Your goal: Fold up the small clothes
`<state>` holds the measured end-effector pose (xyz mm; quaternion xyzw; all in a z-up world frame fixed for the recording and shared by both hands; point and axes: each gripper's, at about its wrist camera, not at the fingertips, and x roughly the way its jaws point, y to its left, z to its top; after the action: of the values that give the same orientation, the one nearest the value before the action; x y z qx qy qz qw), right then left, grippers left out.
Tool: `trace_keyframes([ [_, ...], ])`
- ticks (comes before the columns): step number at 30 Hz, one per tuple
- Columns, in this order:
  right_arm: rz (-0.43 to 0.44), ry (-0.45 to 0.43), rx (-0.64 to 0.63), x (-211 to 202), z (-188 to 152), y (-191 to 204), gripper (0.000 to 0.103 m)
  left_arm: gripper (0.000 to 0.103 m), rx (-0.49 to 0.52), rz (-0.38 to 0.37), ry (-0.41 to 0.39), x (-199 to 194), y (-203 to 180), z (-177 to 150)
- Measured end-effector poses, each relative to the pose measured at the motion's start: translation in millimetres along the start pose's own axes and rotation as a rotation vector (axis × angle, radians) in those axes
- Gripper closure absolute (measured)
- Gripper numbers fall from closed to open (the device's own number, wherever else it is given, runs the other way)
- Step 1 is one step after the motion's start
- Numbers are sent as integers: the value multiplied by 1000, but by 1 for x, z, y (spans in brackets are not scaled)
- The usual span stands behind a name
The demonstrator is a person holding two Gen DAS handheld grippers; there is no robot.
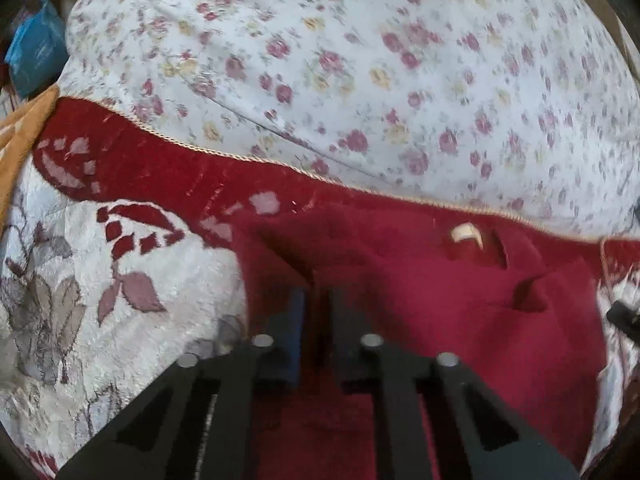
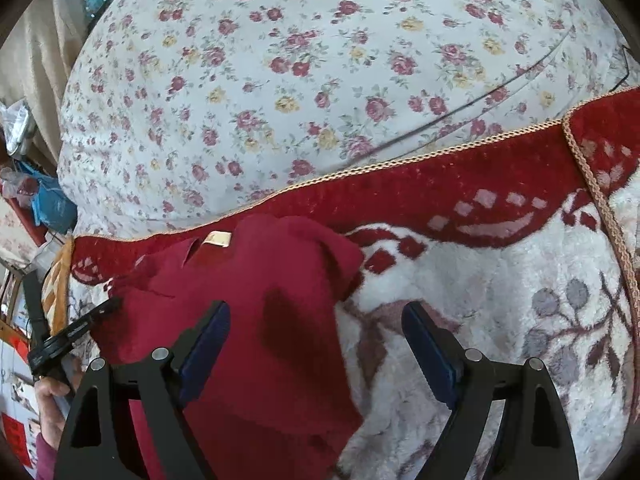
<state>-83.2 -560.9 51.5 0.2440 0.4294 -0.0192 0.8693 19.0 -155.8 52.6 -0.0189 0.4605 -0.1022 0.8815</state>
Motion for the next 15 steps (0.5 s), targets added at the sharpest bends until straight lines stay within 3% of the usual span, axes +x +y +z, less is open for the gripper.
trace_keyframes([
  [2, -6, 7, 11, 4, 1, -2, 12, 94, -32, -32, -2, -5, 8, 2],
  [5, 1, 14, 12, 9, 1, 0, 12, 95, -43, -16, -19, -10, 13, 4],
  [6, 6, 14, 13, 9, 1, 0, 12, 92, -63, -49, -22, -12, 16, 5],
  [7, 14, 15, 17, 10, 0, 0, 12, 79, -74, -76, -24, -13, 17, 6],
  [8, 17, 16, 20, 10, 0, 0, 12, 58, -88, -101, -34, -15, 17, 7],
  [9, 16, 16, 23, 10, 0, 0, 12, 50, -104, -127, -59, -21, 18, 7],
  [12, 14, 14, 23, 10, 0, -1, 12, 46, -95, -159, -80, -25, 12, 8],
  [15, 20, 14, 17, 10, 0, 0, 12, 46, -58, -137, -33, -13, 3, 5],
])
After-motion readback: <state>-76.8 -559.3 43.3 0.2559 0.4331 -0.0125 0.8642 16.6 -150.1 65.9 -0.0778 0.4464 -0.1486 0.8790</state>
